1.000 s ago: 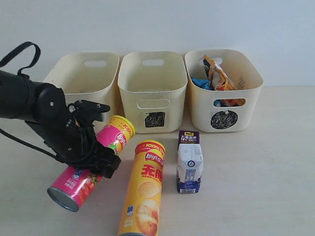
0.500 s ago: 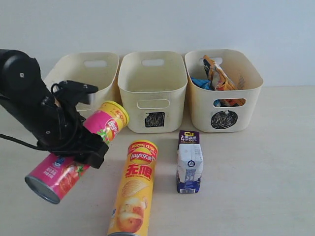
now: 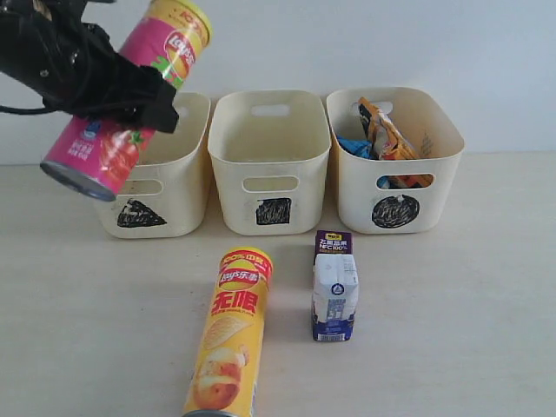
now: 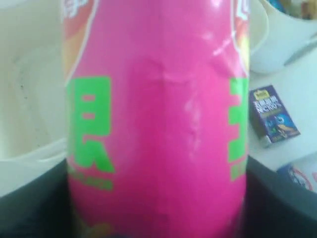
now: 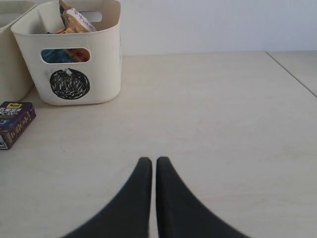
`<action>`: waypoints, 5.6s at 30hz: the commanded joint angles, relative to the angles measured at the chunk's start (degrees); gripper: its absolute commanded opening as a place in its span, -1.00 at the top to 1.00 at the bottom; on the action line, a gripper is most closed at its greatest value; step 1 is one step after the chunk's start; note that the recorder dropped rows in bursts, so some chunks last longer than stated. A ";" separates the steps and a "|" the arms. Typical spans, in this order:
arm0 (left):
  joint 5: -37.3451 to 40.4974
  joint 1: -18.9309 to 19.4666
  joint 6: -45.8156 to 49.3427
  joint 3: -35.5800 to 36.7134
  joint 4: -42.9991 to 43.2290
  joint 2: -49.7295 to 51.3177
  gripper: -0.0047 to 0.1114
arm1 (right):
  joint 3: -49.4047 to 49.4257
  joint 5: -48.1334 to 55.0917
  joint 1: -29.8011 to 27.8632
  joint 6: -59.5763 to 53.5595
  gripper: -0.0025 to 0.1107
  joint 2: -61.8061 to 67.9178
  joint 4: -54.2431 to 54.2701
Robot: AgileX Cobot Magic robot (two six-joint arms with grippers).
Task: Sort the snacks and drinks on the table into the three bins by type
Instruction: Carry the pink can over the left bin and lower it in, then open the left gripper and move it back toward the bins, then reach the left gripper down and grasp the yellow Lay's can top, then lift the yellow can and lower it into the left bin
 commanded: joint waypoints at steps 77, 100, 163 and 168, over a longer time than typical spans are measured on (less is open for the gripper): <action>9.19 3.87 5.20 -4.45 1.42 4.42 0.85 | 0.23 -0.51 -0.25 0.00 0.96 -0.29 -0.24; 14.05 -12.59 7.85 1.03 -7.93 5.76 0.74 | 0.23 -0.51 -0.25 0.00 0.96 -0.29 -0.24; 1.85 -13.00 -5.30 0.92 -1.45 30.68 0.85 | 0.23 -0.25 -0.25 0.00 0.96 -0.29 -0.24; 3.94 -13.00 -5.30 0.92 -1.26 26.28 0.85 | 0.23 -0.25 -0.25 0.00 0.96 -0.29 -0.24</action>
